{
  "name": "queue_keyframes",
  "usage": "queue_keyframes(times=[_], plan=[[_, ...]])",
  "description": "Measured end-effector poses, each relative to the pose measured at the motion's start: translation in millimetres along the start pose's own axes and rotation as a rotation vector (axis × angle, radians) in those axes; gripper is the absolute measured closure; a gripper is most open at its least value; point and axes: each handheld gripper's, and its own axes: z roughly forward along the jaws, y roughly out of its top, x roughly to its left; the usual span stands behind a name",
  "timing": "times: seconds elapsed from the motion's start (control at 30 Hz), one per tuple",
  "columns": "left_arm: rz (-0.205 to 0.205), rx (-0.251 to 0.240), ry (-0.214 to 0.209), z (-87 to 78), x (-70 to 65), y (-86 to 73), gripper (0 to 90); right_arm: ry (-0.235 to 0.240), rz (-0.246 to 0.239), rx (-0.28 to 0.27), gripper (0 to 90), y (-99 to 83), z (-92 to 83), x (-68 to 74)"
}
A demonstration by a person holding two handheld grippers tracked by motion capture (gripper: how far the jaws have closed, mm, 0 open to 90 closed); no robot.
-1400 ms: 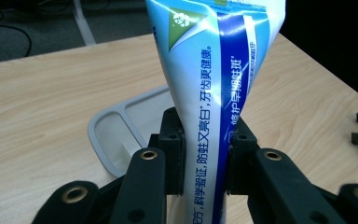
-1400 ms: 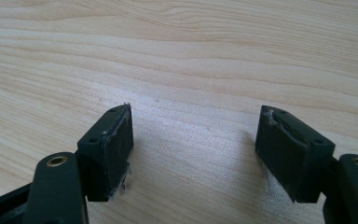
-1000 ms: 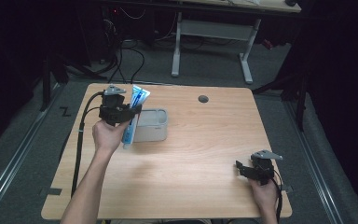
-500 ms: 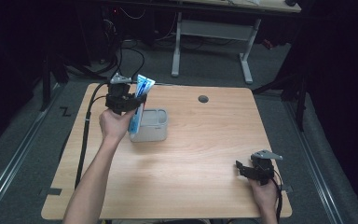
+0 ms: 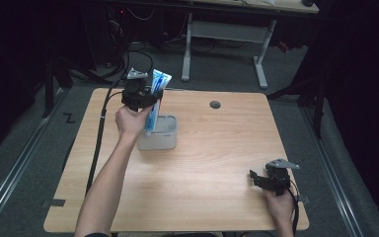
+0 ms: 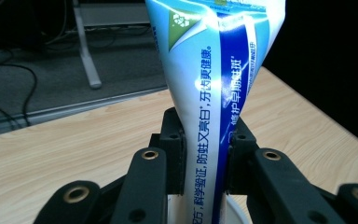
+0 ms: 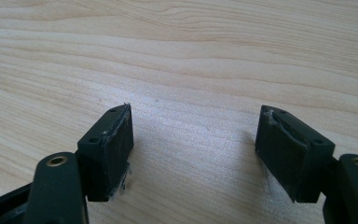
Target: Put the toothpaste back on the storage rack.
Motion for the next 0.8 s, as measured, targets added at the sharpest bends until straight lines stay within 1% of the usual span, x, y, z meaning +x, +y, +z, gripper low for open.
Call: queue_keyframes(times=[0.07,0.1,0.13,0.2,0.3,0.47,0.57,0.7,0.8], plan=[[-0.016,-0.023,-0.004,1.6,1.8,0.8,74.3,0.0,0.0,0.0,27.7,0.0,0.0,-0.1],[-0.016,-0.03,-0.001,2.5,2.3,1.4,74.3,0.001,-0.002,0.0,27.7,0.0,0.0,-0.2],[-0.017,-0.027,0.001,3.6,2.6,2.2,74.3,0.001,-0.001,0.0,27.7,0.0,0.0,-0.1],[-0.004,-0.019,0.011,6.6,1.7,3.9,74.3,0.001,-0.001,0.0,27.7,0.0,0.0,-0.3],[0.006,-0.016,0.014,12.1,0.1,6.4,74.3,0.001,0.002,0.0,27.7,0.0,0.0,-0.1],[0.023,-0.036,0.011,20.0,-4.4,6.8,74.0,0.002,0.008,-0.001,28.2,-0.1,-0.1,-0.8],[0.043,-0.033,0.021,25.8,-5.5,4.5,73.8,0.001,0.009,-0.001,28.2,-0.1,-0.1,-0.8],[0.047,-0.009,0.032,31.5,-3.5,0.9,73.5,0.001,0.009,-0.001,28.1,-0.1,-0.1,-0.8],[0.038,0.004,0.013,32.3,-1.5,-2.1,73.1,0.001,0.009,-0.001,28.1,-0.1,-0.1,-0.8]])
